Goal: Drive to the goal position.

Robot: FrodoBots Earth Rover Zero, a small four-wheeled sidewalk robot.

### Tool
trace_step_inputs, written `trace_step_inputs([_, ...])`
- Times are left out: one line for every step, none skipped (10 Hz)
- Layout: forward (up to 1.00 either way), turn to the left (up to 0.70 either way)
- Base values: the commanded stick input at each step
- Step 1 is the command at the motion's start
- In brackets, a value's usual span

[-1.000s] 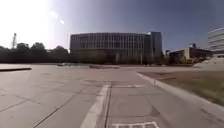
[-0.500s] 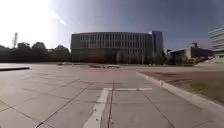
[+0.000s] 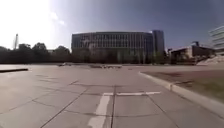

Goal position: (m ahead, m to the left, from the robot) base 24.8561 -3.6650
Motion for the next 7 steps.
trace_step_inputs([0.70, 0.00])
trace_step_inputs([0.70, -0.29])
trace_step_inputs([0.70, -0.34])
trace_step_inputs([0.70, -0.30])
trace_step_inputs([0.70, 0.01])
trace_step_inputs([0.70, 0.01])
trace_step_inputs([0.70, 0.01])
